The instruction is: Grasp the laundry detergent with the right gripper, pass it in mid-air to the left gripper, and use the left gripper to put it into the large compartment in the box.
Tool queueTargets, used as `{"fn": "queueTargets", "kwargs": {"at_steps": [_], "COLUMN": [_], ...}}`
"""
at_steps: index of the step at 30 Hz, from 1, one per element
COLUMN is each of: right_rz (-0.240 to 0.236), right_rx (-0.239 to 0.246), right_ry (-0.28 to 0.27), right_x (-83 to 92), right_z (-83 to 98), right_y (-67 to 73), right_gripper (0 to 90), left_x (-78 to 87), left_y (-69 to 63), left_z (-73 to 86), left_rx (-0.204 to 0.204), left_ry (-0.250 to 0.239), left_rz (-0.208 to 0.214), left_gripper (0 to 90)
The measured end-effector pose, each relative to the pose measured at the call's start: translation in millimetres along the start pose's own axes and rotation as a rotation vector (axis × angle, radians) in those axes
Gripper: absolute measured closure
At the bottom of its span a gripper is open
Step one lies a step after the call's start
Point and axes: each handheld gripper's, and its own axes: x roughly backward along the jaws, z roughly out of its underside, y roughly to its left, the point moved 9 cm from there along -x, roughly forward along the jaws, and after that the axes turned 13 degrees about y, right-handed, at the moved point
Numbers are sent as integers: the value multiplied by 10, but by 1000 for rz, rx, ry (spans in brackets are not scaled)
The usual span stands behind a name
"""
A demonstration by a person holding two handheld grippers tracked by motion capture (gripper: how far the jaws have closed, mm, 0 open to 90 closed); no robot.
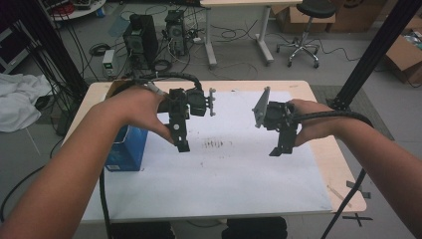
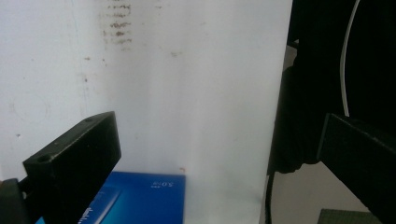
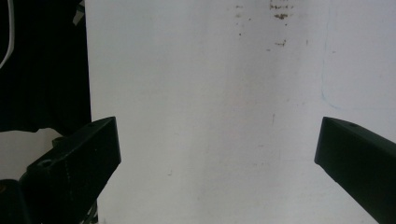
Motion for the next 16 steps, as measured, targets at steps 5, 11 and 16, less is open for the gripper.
{"fn": "queueTargets", "kwargs": {"at_steps": [5, 11, 16], "right_rz": [4, 5, 12], "right_rx": [-5, -14, -16], "right_ry": [-1, -1, -5], "right_x": [16, 18, 39], "right_z": [-3, 15, 18], "right_y": [-4, -2, 1], "right_gripper": [2, 2, 1], "left_x": [13, 9, 16], "left_y": [-6, -9, -14], "left_z": [-5, -12, -5], "left_rx": [-5, -10, -9], "left_ry": [-3, -7, -2], "left_rz": [2, 0, -4], "left_gripper": [1, 1, 1]}}
